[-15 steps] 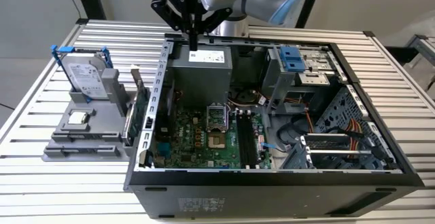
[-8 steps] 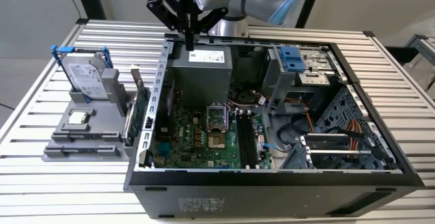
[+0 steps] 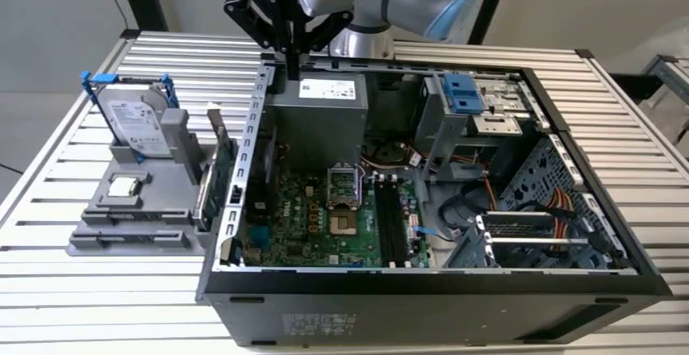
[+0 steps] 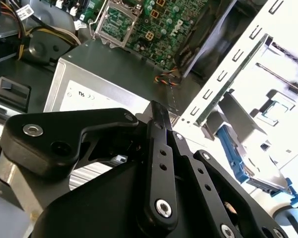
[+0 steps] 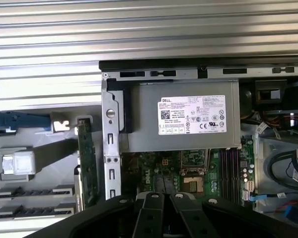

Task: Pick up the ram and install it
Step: 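Reach for the ram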

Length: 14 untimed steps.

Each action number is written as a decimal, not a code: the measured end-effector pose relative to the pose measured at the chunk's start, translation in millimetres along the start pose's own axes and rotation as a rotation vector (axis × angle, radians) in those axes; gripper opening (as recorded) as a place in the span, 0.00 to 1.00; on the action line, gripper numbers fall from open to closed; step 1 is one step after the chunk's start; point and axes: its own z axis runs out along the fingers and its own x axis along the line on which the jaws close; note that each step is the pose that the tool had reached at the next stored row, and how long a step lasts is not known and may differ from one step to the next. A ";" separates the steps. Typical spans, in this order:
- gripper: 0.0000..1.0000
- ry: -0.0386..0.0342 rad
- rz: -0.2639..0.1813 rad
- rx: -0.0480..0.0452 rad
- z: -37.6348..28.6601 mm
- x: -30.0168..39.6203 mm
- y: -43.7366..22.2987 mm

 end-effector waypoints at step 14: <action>0.00 0.0000 0.000 -0.0001 -0.2 10.5 -0.8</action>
